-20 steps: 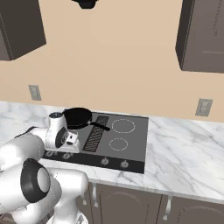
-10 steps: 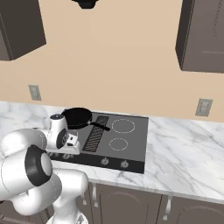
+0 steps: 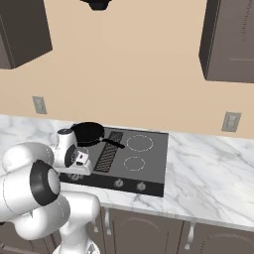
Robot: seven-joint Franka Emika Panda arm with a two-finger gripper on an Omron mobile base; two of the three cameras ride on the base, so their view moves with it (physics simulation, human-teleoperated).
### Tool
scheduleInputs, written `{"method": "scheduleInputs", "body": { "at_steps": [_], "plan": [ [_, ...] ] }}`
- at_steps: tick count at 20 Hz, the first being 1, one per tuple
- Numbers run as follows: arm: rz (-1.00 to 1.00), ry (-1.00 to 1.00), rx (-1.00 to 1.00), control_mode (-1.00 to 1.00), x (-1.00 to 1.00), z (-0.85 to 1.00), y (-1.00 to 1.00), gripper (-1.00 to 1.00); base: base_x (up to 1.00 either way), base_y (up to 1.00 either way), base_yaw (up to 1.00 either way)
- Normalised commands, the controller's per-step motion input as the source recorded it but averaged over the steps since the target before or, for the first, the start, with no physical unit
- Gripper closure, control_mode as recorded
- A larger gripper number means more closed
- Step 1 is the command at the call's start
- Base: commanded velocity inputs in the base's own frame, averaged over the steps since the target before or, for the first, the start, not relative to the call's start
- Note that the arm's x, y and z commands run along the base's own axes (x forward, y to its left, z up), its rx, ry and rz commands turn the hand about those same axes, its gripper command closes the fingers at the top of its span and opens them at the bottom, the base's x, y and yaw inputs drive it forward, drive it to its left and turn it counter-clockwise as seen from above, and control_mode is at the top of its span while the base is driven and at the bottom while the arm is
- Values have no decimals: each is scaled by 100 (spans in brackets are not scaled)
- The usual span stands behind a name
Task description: Turn on the rear left burner of the stove.
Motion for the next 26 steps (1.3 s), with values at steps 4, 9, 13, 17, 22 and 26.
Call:
{"method": "scheduleInputs", "body": {
  "at_steps": [4, 9, 13, 17, 22, 26],
  "plan": [
    [0, 0, 6, -100, -6, -21, -14, 100, 0, 0, 0],
    [15, 0, 3, -100, -11, -16, -3, 100, 0, 0, 0],
    [48, -3, 2, -100, -5, -22, 0, 100, 0, 0, 0],
    [56, -1, 2, -100, -3, -25, 0, 100, 0, 0, 0],
    [62, -1, 2, -100, 0, -29, 0, 100, 0, 0, 0],
    [66, 0, 2, -100, -3, -27, 0, 100, 0, 0, 0]
  ]
}}
